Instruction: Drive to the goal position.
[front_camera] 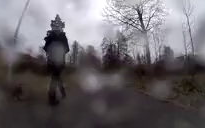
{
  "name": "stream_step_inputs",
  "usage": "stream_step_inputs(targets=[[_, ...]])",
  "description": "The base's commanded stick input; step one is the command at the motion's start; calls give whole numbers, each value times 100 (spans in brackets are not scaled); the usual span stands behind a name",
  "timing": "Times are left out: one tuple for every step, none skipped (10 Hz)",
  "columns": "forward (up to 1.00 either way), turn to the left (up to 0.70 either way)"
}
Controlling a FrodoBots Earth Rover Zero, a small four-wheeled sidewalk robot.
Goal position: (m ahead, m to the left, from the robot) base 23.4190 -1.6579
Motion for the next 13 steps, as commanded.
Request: stream_step_inputs(targets=[[70,0],[70,0],[70,0],[70,0],[70,0],[70,0],[70,0],[70,0],[70,0],[70,0],[70,0],[70,0],[70,0]])
